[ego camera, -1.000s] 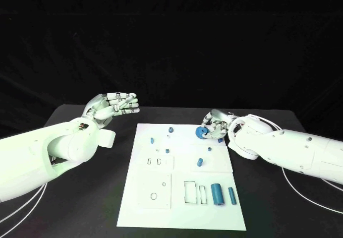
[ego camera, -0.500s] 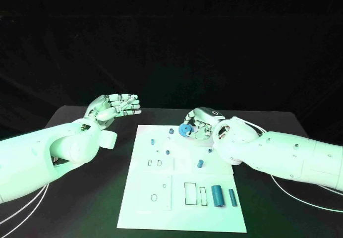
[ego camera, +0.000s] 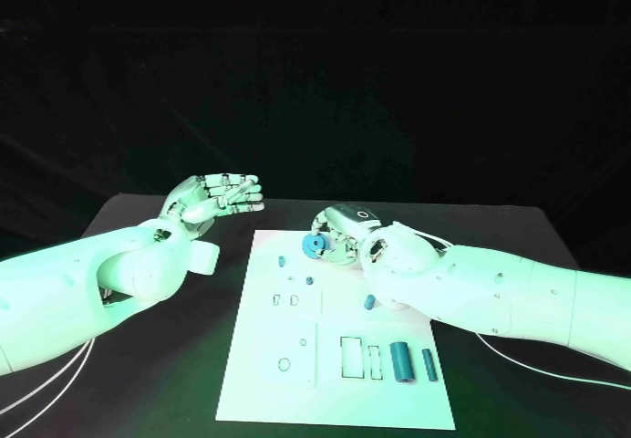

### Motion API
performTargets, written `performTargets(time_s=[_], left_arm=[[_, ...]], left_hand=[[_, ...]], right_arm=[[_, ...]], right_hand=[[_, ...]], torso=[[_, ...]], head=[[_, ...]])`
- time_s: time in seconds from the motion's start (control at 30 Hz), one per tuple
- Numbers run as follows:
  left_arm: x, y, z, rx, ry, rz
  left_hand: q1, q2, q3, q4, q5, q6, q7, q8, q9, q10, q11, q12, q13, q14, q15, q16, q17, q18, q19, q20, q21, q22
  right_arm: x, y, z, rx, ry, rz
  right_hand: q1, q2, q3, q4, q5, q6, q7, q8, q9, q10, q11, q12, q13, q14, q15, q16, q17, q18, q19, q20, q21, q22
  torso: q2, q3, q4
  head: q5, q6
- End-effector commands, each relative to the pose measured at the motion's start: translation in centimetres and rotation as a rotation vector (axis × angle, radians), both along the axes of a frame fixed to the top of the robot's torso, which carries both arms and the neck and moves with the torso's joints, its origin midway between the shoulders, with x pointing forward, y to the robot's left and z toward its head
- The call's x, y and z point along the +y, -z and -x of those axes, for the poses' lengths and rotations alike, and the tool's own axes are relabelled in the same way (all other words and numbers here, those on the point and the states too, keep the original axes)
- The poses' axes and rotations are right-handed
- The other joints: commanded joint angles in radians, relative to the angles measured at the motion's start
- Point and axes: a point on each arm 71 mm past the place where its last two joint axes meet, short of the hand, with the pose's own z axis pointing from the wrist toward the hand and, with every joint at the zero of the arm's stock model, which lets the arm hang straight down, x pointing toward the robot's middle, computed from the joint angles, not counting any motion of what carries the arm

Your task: Assemble the parts on the task board

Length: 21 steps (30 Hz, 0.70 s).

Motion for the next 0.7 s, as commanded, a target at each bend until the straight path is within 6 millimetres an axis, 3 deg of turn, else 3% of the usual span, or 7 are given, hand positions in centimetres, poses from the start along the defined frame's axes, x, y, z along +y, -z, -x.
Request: performTargets(time_s=[0.03, 0.7], left_arm=[[-0.4, -0.2, 0.0, -0.007, 0.025, 0.009], [-0.7, -0.2, 0.0, -0.007, 0.03, 0.009]], left_hand=[[0.008, 0.001, 0.005, 0.0, -0.005, -0.007, 0.032, -0.006, -0.001, 0.0, 0.003, -0.007, 0.0, -0.004, 0.004, -0.006, 0.001, 0.012, -0.01, 0.0, -0.006, -0.001], [0.007, 0.001, 0.006, 0.0, -0.005, -0.007, 0.032, -0.006, -0.001, 0.0, 0.003, -0.007, 0.001, -0.003, 0.004, -0.007, 0.002, 0.013, -0.01, 0.0, -0.007, -0.002]], right_arm=[[0.4, 0.5, 0.1, -0.009, -0.012, 0.028], [1.1, 2.3, 0.0, 0.035, -0.009, 0.055]], right_hand=[[-0.005, 0.001, 0.015, 0.008, 0.003, 0.041, -0.021, 0.015, 0.006, 0.007, 0.002, 0.002, 0.102, 0.098, -0.007, 0.006, 0.218, -0.006, 0.004, 0.002, 0.001, 0.053], [-0.015, -0.006, 0.027, 0.004, 0.002, 0.033, -0.017, 0.009, 0.004, 0.005, 0.006, -0.001, 0.1, 0.098, -0.005, 0.006, 0.217, -0.004, 0.0, 0.002, -0.004, 0.048]], torso=[[0.001, 0.0001, 0.0004], [-0.001, 0.0016, -0.002]], head=[[0.0, -0.003], [0.005, -0.015]])
